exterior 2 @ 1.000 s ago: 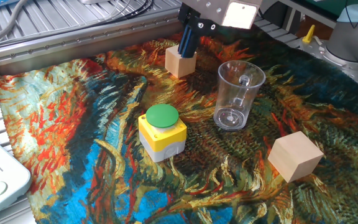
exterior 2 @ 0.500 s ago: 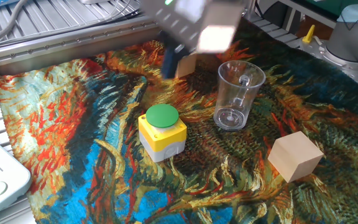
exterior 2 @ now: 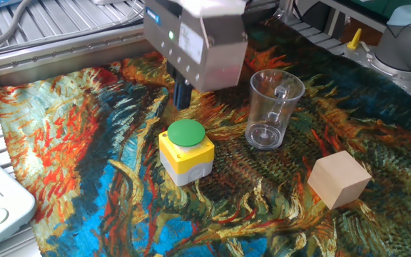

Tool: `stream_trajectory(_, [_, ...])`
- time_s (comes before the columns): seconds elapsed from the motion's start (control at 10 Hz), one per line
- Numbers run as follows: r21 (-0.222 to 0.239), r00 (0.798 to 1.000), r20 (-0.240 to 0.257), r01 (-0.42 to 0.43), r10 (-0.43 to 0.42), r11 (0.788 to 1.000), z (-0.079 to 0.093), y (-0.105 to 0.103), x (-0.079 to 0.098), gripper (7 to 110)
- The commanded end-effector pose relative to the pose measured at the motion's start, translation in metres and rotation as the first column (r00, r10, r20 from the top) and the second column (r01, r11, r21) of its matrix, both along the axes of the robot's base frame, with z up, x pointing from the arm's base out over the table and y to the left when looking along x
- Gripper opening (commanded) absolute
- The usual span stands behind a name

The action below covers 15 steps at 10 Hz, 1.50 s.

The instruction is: Pick up the cup

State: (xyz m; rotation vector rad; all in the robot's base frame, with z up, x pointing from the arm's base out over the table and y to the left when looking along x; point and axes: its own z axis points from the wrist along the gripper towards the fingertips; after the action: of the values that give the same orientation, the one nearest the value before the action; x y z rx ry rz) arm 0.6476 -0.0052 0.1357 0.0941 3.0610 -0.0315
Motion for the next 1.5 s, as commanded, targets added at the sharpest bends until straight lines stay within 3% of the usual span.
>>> stream_trajectory(0.0, [-0.032, 1.000, -0.010, -0.011, 0.011, 0.999, -0.006, -0.004, -0.011, 7])
stream_trajectory(0.3, [-0.033, 0.999, -0.020, -0.029, 0.029, 0.999, -0.026, 0.002, -0.030, 7])
stream_trajectory(0.4, [-0.034, 0.999, -0.020, -0.043, 0.043, 0.998, -0.029, 0.002, -0.035, 22])
stream_trajectory(0.6, [0.009, 0.996, -0.031, -0.078, 0.078, 0.997, -0.033, 0.009, -0.050, 22])
stream_trajectory(0.7, [0.041, 0.995, -0.040, -0.088, 0.090, 0.995, -0.035, 0.013, -0.059, 44])
stream_trajectory(0.9, [0.095, 0.985, -0.101, -0.133, 0.143, 0.986, -0.036, 0.016, -0.089, 44])
stream_trajectory(1.0, [0.101, 0.978, -0.140, -0.144, 0.157, 0.984, -0.034, 0.014, -0.103, 44])
stream_trajectory(1.1, [0.097, 0.979, -0.131, -0.141, 0.153, 0.985, -0.032, 0.013, -0.105, 88])
stream_trajectory(1.4, [0.095, 0.981, -0.136, -0.125, 0.137, 0.988, -0.028, 0.010, -0.114, 88])
